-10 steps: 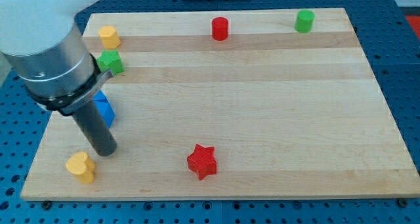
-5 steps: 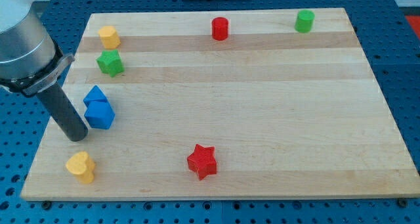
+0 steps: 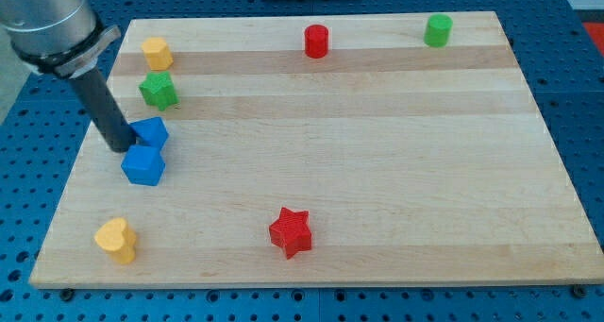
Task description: Push the blue triangle to the center right
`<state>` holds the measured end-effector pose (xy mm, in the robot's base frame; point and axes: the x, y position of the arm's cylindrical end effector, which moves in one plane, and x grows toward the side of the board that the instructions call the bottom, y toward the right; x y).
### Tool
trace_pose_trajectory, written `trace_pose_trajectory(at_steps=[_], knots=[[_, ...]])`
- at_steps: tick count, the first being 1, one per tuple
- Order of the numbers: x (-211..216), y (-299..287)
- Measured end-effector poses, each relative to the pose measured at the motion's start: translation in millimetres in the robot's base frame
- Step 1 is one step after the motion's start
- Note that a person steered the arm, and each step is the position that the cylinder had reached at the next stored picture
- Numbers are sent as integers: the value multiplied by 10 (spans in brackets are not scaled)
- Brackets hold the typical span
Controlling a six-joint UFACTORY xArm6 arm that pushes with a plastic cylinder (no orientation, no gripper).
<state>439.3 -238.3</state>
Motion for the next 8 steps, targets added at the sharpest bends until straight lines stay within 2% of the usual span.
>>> trace_pose_trajectory(at_steps=[2, 3, 4, 7, 8], knots=[[-397, 908], [-407, 1319], [-407, 1411], [-823, 591], [-819, 411]])
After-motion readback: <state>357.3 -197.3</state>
